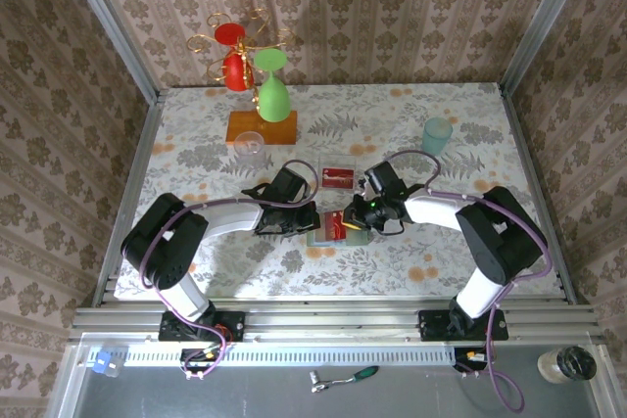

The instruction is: Take the credit cards out of the card holder

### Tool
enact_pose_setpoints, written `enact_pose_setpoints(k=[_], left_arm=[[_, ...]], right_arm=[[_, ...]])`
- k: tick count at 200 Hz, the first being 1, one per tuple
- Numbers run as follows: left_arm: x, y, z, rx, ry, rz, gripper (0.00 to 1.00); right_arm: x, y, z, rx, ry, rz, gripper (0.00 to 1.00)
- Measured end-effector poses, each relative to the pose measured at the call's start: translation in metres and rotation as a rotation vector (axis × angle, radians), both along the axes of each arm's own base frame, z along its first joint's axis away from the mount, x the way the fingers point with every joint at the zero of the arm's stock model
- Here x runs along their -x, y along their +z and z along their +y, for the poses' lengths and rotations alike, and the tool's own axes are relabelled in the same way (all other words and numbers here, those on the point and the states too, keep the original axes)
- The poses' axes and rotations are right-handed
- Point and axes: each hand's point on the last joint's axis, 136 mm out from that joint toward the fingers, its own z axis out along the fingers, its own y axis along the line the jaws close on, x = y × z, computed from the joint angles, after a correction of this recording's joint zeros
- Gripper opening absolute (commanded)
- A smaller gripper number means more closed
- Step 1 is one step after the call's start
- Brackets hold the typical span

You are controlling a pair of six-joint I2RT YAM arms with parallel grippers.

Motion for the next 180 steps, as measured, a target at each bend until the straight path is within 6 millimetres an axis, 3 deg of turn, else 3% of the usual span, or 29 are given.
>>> enact_pose_setpoints(k=[74,180], left_arm=[[0.000,0.000,0.000,0.000,0.000,0.000,0.00],[0.001,0.000,0.000,-0.003,0.000,0.004,0.00]], right_arm=[[0.009,0.000,-0.016,0.068,0.025,0.004,0.09],[0.007,0.008,-0.022,0.103,0.024,-0.022,0.08]])
